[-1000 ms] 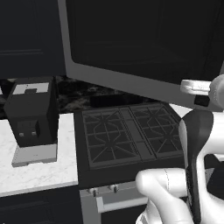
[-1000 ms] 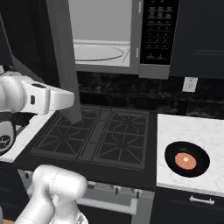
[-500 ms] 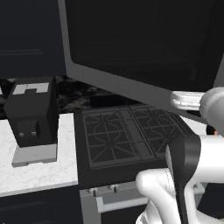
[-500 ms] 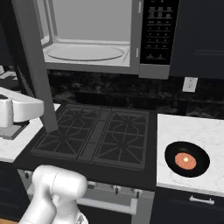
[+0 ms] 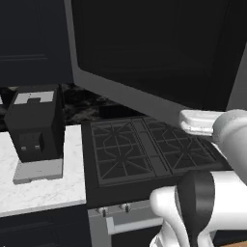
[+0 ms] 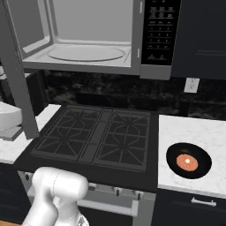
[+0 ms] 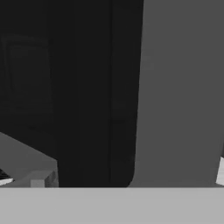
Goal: Open the microwave, place the bowl with waffle inside the microwave, then close the microwave door and turn it on.
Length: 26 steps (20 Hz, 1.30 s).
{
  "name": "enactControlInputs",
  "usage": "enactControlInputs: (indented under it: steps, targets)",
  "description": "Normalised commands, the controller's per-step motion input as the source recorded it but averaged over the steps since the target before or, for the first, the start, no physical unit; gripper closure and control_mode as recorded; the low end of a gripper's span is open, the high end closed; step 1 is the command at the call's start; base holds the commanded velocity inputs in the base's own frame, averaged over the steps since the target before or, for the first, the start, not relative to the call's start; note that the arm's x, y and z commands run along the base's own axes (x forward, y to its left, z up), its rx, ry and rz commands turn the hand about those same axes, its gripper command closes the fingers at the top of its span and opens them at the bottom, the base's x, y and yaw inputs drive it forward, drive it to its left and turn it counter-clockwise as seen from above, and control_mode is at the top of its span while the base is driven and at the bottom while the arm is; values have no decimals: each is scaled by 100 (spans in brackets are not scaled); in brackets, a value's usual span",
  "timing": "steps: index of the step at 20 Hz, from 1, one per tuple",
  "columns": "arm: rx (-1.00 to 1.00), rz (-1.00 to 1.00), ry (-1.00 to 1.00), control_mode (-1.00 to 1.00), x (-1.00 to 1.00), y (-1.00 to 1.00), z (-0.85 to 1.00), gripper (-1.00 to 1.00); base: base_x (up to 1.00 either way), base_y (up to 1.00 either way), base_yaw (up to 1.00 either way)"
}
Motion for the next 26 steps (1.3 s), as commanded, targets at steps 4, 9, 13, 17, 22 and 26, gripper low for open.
enactControlInputs:
  steps: [4,9,13,17,22,26]
  targets:
    - [-3,-2,-5,-100,-74,91,1,-100,0,0,0]
    - [-8,-10,0,-100,-7,100,0,-100,0,0,0]
    - [0,-13,0,-100,0,90,-1,-100,0,0,0]
    - [0,-19,-1,-100,17,73,-5,-100,0,0,0]
    - [0,-24,-7,-100,11,51,-3,-100,0,0,0]
    - [0,-28,-4,-100,0,31,-12,-100,0,0,0]
